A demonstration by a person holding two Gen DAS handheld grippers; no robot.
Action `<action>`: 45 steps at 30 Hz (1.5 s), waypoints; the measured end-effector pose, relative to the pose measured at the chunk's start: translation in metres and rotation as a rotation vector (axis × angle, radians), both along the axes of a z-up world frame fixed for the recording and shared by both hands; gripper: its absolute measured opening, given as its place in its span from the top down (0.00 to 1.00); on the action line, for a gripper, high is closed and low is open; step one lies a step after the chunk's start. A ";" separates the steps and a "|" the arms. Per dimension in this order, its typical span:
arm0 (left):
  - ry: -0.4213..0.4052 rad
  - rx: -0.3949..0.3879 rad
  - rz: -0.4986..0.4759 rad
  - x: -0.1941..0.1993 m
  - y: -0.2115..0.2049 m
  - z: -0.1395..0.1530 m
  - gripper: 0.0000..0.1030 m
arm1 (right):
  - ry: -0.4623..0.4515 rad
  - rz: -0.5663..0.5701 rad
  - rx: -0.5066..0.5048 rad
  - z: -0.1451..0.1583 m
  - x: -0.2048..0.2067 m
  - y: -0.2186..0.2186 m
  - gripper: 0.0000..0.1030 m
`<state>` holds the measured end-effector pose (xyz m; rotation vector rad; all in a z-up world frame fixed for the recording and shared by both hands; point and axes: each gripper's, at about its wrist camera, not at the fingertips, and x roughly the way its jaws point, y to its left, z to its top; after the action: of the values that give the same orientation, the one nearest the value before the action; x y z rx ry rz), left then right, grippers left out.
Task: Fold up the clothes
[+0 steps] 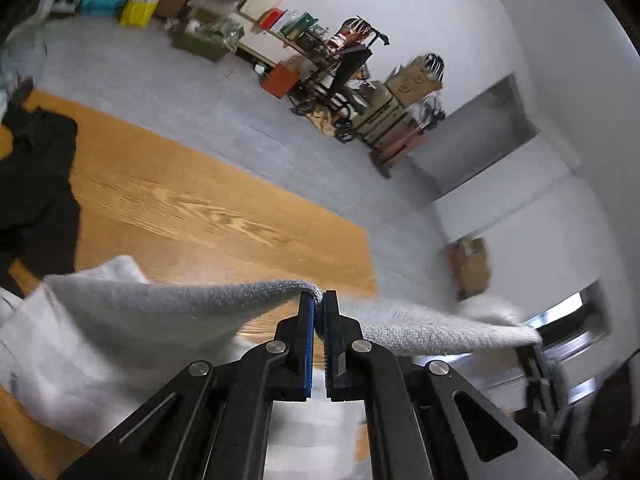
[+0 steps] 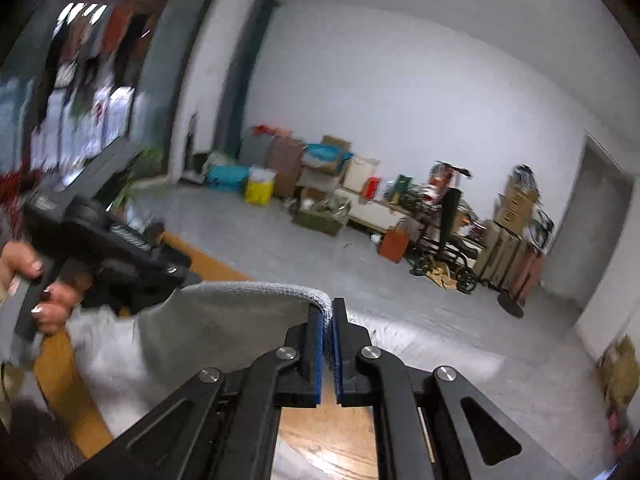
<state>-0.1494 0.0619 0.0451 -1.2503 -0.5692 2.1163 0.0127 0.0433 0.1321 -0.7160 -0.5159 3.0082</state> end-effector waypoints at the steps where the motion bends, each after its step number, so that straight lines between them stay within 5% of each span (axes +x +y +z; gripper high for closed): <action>1: -0.012 -0.013 -0.004 0.005 -0.004 -0.014 0.96 | -0.041 0.026 0.000 -0.015 0.004 -0.005 0.95; 5: -0.143 -0.031 -0.017 0.035 -0.023 -0.091 0.96 | -0.270 0.083 -0.144 -0.098 0.022 0.003 0.95; 9: -0.444 -0.035 -0.111 0.058 -0.035 -0.187 0.94 | -0.580 -0.066 -0.380 -0.218 0.045 0.046 0.96; 12: -0.530 -0.130 -0.046 0.062 -0.053 -0.213 0.93 | -0.679 -0.188 -0.392 -0.266 0.066 0.057 0.96; 15: -0.521 -0.106 0.005 0.059 -0.079 -0.199 0.83 | -0.713 -0.220 -0.470 -0.281 0.081 0.060 0.95; 18: -0.466 -0.081 0.118 0.039 -0.105 -0.181 0.46 | -0.683 -0.157 -0.606 -0.266 0.085 0.070 0.87; 21: -0.405 -0.101 0.220 0.019 -0.116 -0.168 0.44 | -0.601 -0.139 -0.761 -0.243 0.089 0.101 0.59; 23: -0.385 -0.117 0.244 0.006 -0.113 -0.165 0.44 | -0.546 -0.202 -0.781 -0.231 0.089 0.125 0.60; 26: -0.316 -0.259 0.237 -0.007 -0.087 -0.169 0.45 | -0.566 -0.273 -0.647 -0.240 0.091 0.131 0.60; 27: -0.279 -0.328 0.236 -0.009 -0.076 -0.171 0.53 | -0.591 -0.268 -0.647 -0.247 0.093 0.129 0.60; 28: -0.250 -0.419 0.233 -0.011 -0.064 -0.175 0.71 | -0.617 -0.263 -0.648 -0.254 0.095 0.128 0.60; 30: -0.218 -0.595 0.212 -0.015 -0.041 -0.188 0.87 | -0.667 -0.253 -0.648 -0.267 0.098 0.124 0.60; 33: -0.257 -0.703 0.141 -0.030 -0.025 -0.210 0.91 | -0.642 -0.126 -0.717 -0.262 0.113 0.105 0.56; 37: -0.353 -0.700 0.108 -0.049 -0.031 -0.221 0.91 | -0.645 -0.114 -0.609 -0.266 0.110 0.081 0.33; 41: -0.498 -0.573 0.105 -0.066 -0.058 -0.230 0.91 | -0.681 -0.204 -0.437 -0.285 0.091 0.061 0.35; 43: -0.538 -0.526 0.108 -0.070 -0.068 -0.233 0.91 | -0.697 -0.249 -0.351 -0.295 0.081 0.051 0.74; 45: -0.550 -0.515 0.099 -0.071 -0.072 -0.236 0.91 | -0.683 -0.297 -0.288 -0.295 0.070 0.051 0.83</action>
<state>-0.2203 -0.0100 -0.1904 -2.1659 -0.3117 2.0609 0.0828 0.0938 -0.1630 -1.6805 0.0451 2.5222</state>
